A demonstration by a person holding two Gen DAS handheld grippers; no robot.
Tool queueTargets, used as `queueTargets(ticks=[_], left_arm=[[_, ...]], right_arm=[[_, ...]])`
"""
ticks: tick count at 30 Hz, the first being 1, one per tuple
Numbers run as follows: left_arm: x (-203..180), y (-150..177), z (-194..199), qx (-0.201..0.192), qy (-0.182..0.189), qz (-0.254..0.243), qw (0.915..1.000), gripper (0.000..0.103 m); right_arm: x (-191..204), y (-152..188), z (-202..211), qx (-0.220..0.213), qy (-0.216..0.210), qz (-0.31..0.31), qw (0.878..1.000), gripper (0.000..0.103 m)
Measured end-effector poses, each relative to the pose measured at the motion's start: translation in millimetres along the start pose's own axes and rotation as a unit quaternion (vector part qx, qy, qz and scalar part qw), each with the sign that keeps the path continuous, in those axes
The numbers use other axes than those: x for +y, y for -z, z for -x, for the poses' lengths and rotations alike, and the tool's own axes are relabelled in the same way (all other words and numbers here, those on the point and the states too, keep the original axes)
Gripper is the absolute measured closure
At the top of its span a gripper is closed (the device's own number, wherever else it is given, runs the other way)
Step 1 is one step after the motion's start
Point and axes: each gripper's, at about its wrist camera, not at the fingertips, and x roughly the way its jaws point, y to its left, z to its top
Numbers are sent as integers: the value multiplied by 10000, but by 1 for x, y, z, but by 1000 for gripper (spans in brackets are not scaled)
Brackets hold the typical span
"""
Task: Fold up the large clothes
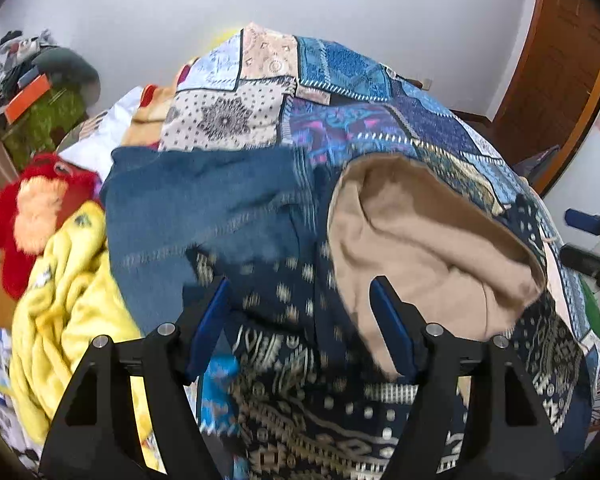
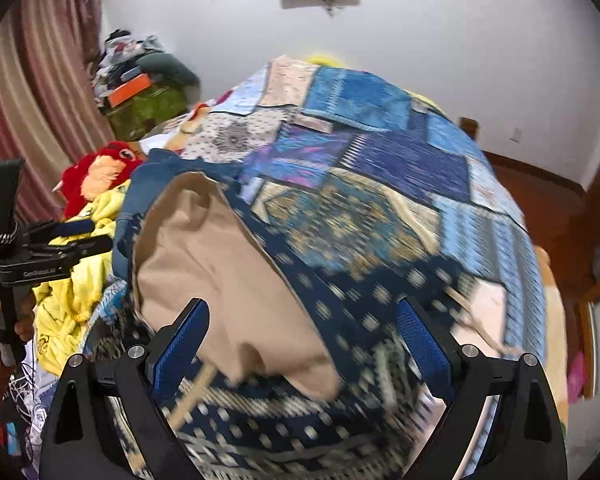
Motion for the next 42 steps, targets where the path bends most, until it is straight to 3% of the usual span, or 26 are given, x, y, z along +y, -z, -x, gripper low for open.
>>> queueTargets(ticks=[8,11,13,14,16,18,21,28,33,42], left_arm=[[-12,-30,-55,111,133,-87,9998,32],[-18,-35,-77,147,171,-150,9996,33],[-23,-38,-88,149,195,-202,9995,40],[-24,-39,-91,156,204,-213,9994,48],[-27,-41,-96,163,232,-230,9993,63],[-30,-40,-95,171,279,-245,9992,85],[-36,-38,-83,70,321,-362,9988,97],[-57,-27,-10,-311,705,-586,9953,98],[-80,-2,45,-489,827,-865,9916,98],[-109,62,95,-280,784,-1239,9888,97]], right_arm=[[14,-28,-74,267,-34,148,9995,10],[10,-32,-91,308,-153,61,9994,22],[7,-35,-101,372,-276,-34,9989,40],[5,-37,-106,393,-338,-91,9986,45],[2,-38,-110,391,-390,-152,9984,69],[1,-38,-110,374,-464,-204,9980,84],[1,-34,-95,237,-605,-261,9975,91],[18,-19,-24,-76,-752,-86,9971,94],[32,8,36,-242,-774,93,9967,94],[46,76,108,-206,-891,36,9958,93]])
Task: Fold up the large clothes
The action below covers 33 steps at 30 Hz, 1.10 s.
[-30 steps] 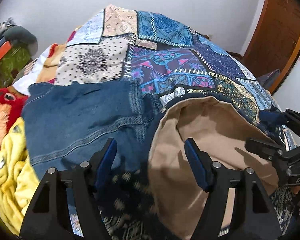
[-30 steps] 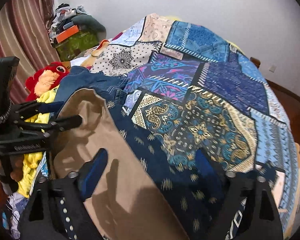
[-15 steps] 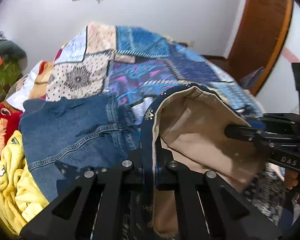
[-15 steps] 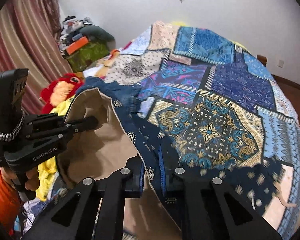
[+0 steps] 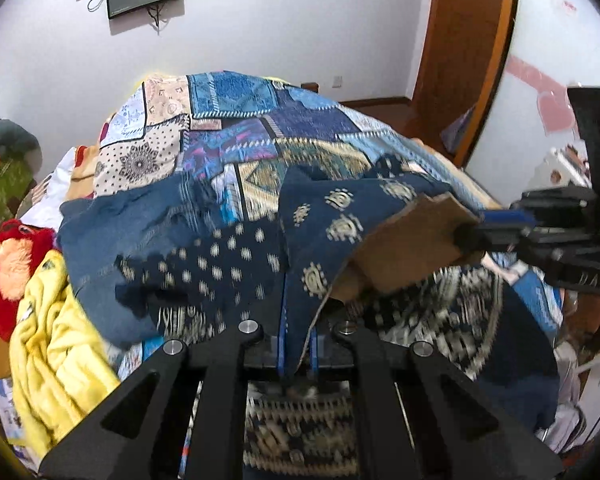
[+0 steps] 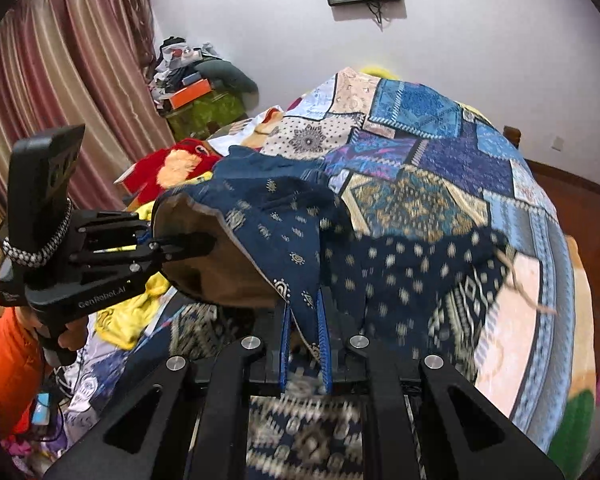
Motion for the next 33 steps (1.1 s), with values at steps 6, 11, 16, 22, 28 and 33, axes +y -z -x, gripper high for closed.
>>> queueTargets(ticks=[6,11,16,22,28,33], left_arm=[[-12,30,20,141,141,51,9998,87],[-18,45,36,163,168,-18,9997,71],[-18,46,64,-172,29,-83,9998,57],[1,30,62,-418,-327,49,9986,46],[31,26,-4,189,-121,525,9984,45],[25,58,-69,930,-49,532,9942,45]], right_arm=[[2,28,18,93,-68,-120,9999,93],[6,40,32,51,-136,-102,9998,93],[8,43,46,-30,1,31,10000,93],[-4,29,38,-115,370,-21,9992,93],[-19,27,-23,596,429,-209,9971,93],[-35,54,-79,1406,981,-14,9852,93]])
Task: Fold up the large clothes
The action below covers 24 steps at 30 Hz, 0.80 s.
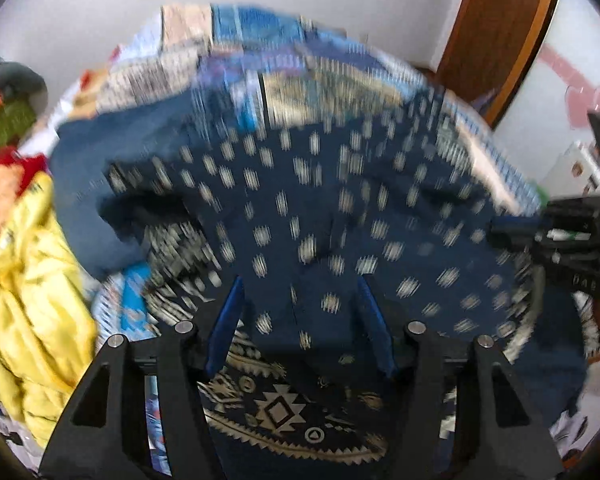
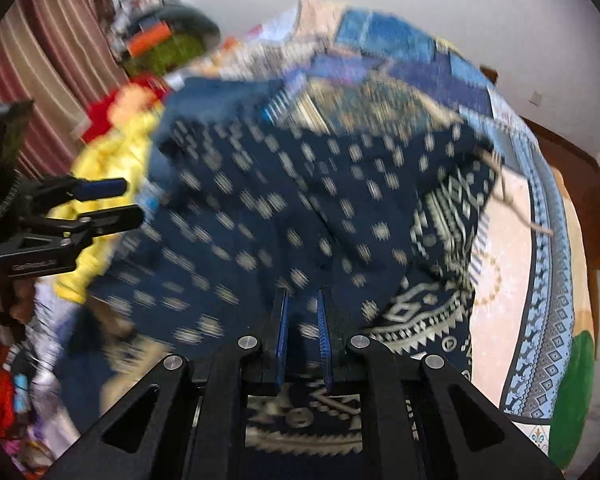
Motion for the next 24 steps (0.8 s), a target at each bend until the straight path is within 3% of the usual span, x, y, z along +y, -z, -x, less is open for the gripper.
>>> queueTargets(ticks=[3,5,8,9,11,12,13,19,24], left_arm=[[-4,17,-24,217,-111,-16,9997,37],[-6,25,-25,12,-317,15,9995,27],[-5,31,-23,-99,-337,68,9994,26],[-3,32,-23,-107,-316,117,9994,26],[-1,35,-23,-112,-274,204,9994,25],[1,37,-23,-107,-256,241,9993,24],[2,39,-22,-99,-239,276,9993,24],[23,36,2,-201,-80,583,9981,24],[68,27,32,-521,-421,929,9934,24]], right_arm=[[-11,11,-11,48,47,35,10000,93],[-20,14,-9,44,86,-50,9999,93],[-33,18,-4,25,142,-179,9997,93],[-37,20,-4,79,424,-187,9989,91],[-40,22,-2,53,962,-153,9952,44],[-44,24,1,-109,1340,-131,9908,12],[-50,28,4,-208,1380,-137,9901,7],[-92,41,17,-111,505,-1030,9933,7],[-108,30,36,-453,90,-1415,9889,7]])
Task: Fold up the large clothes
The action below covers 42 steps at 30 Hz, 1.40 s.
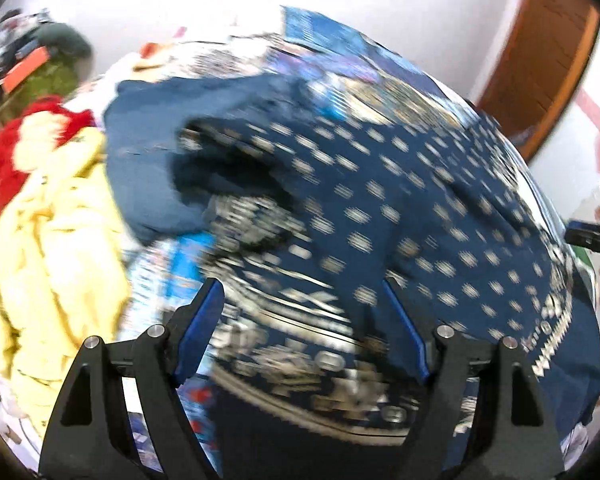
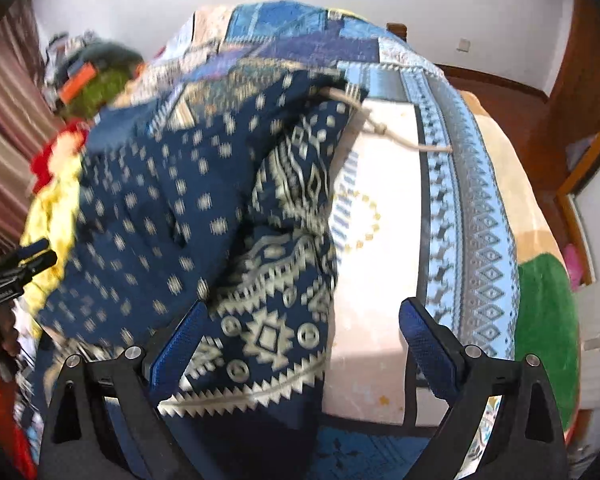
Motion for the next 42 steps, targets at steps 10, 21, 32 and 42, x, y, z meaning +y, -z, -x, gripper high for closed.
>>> queueTargets(ticks=[10,21,32,42], left_arm=[[90,-36,-38,146,-143,1059,9942,24],[112,-88,-130,321,44,1114,9933,24],[100,-111,-153,2,394,1111,9930,50],[91,-130,-121,-226,-29,1048,9942,86]], right_arm=[[8,-55,-23,-280,-246,-96,9993,7],[-13,-107,-94,10,-302,-408,9987,8],[1,-137,-134,-55,-819,-423,9957,66],[33,-171,-103,-642,-611,115,9960,84]])
